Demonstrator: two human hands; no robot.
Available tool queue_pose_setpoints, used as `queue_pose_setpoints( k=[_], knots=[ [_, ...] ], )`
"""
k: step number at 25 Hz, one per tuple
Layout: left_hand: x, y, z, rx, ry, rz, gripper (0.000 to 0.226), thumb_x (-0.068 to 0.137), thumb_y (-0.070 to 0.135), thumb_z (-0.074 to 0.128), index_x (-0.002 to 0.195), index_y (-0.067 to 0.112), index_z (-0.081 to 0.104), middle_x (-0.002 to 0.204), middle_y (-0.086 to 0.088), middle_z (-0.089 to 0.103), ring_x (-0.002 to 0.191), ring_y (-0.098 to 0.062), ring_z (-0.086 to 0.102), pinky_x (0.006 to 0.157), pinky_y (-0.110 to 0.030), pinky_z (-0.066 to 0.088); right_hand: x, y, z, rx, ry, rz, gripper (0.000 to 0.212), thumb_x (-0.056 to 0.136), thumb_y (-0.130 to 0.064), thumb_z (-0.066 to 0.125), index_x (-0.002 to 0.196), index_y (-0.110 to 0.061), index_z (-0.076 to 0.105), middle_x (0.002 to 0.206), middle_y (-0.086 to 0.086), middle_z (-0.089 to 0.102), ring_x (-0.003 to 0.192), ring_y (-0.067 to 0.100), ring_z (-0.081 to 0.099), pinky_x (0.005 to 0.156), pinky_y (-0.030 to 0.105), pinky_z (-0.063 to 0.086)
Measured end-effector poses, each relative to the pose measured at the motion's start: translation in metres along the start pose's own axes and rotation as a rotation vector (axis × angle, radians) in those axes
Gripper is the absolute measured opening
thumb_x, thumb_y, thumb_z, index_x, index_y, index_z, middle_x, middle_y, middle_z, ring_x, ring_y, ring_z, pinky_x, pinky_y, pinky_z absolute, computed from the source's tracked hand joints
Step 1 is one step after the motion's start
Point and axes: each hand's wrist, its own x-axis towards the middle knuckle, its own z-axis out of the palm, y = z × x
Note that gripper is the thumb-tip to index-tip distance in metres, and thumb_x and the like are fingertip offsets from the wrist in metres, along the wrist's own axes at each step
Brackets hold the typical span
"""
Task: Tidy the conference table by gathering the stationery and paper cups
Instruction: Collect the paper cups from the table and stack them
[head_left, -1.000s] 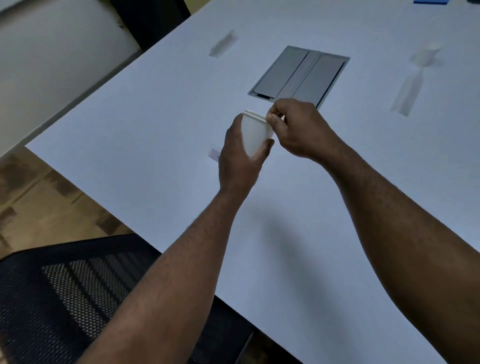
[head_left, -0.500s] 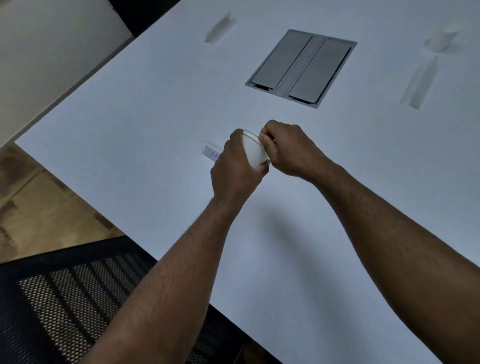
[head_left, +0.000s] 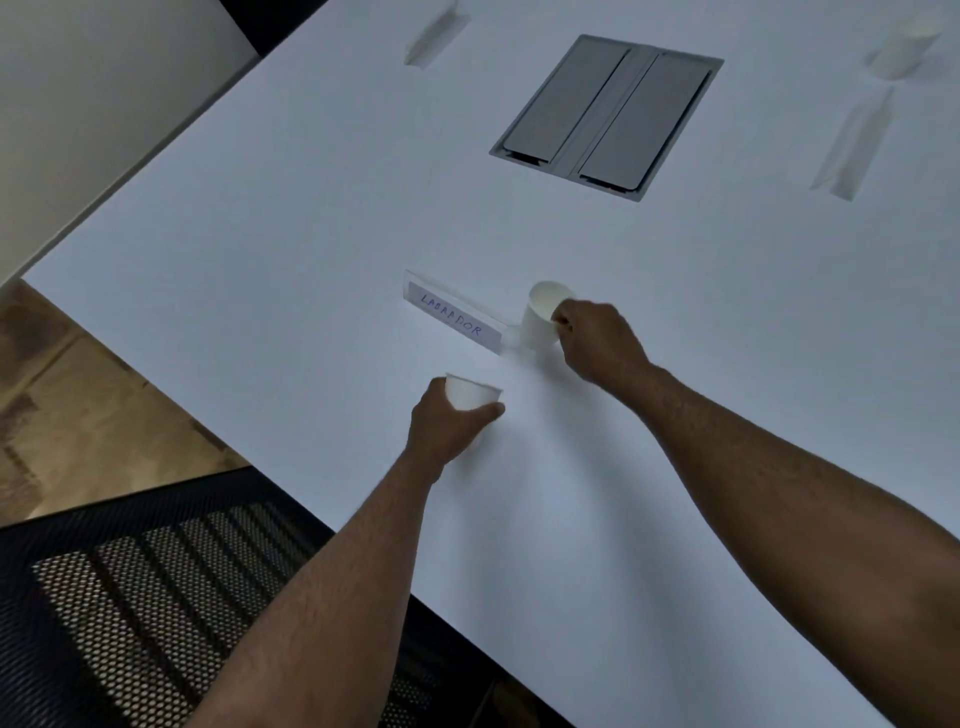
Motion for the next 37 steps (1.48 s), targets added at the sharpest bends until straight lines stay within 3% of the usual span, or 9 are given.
queue_pose_setpoints(
  k=[2,4,10,16,21,25,27,30,37],
  knots=[
    [-0.003,-0.017,0.003,0.048,-0.093,-0.043,0.071,0.061,0.048,0.086,0.118,0.020,0.054,0.114,-0.001,0.063,0.099,-0.019,0.061,0.075,-0.031,0.054,-0.008,0.007,0.021,-0.035,-0.077,-0.002,0.019,0.094,-0.011,0.047,0.102,-0.007,0.064,0.103,0.017,0.068,0.090,0.035,0.064,0.074,0.038,0.053],
    [-0.006,-0.031,0.003,0.063,-0.171,-0.083,0.073,0.061,0.048,0.086,0.120,0.020,0.054,0.115,-0.001,0.063,0.102,-0.021,0.060,0.080,-0.035,0.055,-0.012,0.009,0.034,-0.053,-0.105,-0.012,0.019,0.092,-0.008,0.048,0.100,-0.009,0.064,0.100,0.016,0.068,0.088,0.036,0.063,0.069,0.034,0.048],
    [-0.008,-0.044,0.003,0.086,-0.215,-0.083,0.076,0.061,0.049,0.086,0.123,0.019,0.053,0.116,-0.001,0.062,0.106,-0.021,0.058,0.088,-0.039,0.053,-0.015,0.008,0.046,-0.179,-0.125,-0.050,0.021,0.092,-0.009,0.046,0.106,-0.012,0.061,0.103,0.013,0.064,0.092,0.036,0.061,0.070,0.036,0.046],
    [-0.008,-0.046,0.001,0.062,-0.247,-0.087,0.077,0.061,0.047,0.086,0.125,0.019,0.053,0.117,0.000,0.061,0.107,-0.021,0.058,0.087,-0.038,0.054,-0.024,0.007,0.039,-0.231,-0.016,-0.029,0.035,0.093,-0.017,0.054,0.128,-0.017,0.055,0.126,0.007,0.060,0.101,0.034,0.063,0.078,0.038,0.049],
    [-0.012,-0.024,-0.026,-0.140,-0.275,-0.048,0.072,0.056,0.043,0.087,0.118,0.017,0.060,0.112,-0.005,0.068,0.103,-0.024,0.065,0.088,-0.045,0.057,-0.052,-0.022,0.029,-0.073,0.143,-0.005,0.027,0.094,-0.025,0.053,0.117,-0.015,0.061,0.116,0.007,0.065,0.098,0.033,0.062,0.079,0.039,0.049],
    [-0.025,0.014,-0.078,-0.142,-0.217,0.110,0.054,0.069,0.034,0.086,0.113,0.020,0.059,0.110,-0.005,0.067,0.102,-0.024,0.065,0.081,-0.038,0.057,-0.071,-0.085,0.017,0.074,0.161,-0.081,0.022,0.094,-0.029,0.050,0.101,-0.017,0.066,0.099,0.003,0.071,0.087,0.028,0.065,0.069,0.034,0.050],
    [-0.037,0.038,-0.122,-0.029,-0.177,0.248,0.047,0.070,0.033,0.084,0.108,0.026,0.057,0.104,0.001,0.065,0.097,-0.020,0.063,0.073,-0.033,0.055,-0.073,-0.128,0.004,0.154,0.171,-0.152,0.022,0.094,-0.026,0.051,0.109,-0.018,0.064,0.102,0.002,0.072,0.091,0.026,0.065,0.073,0.037,0.053],
    [-0.066,0.065,-0.206,0.026,-0.040,0.395,0.058,0.067,0.039,0.084,0.113,0.024,0.052,0.104,0.004,0.060,0.093,-0.014,0.059,0.064,-0.028,0.051,-0.075,-0.205,-0.027,0.256,0.213,-0.284,0.034,0.093,-0.022,0.050,0.127,-0.023,0.053,0.107,0.000,0.071,0.096,0.025,0.065,0.082,0.038,0.052],
    [-0.171,0.009,-0.390,-0.235,0.084,0.617,0.068,0.069,0.045,0.084,0.120,0.024,0.045,0.111,0.002,0.059,0.100,-0.013,0.062,0.073,-0.034,0.060,-0.129,-0.402,-0.062,0.270,0.393,-0.694,0.024,0.088,-0.015,0.053,0.110,-0.013,0.064,0.111,0.006,0.068,0.092,0.023,0.065,0.077,0.039,0.053]
  ],
)
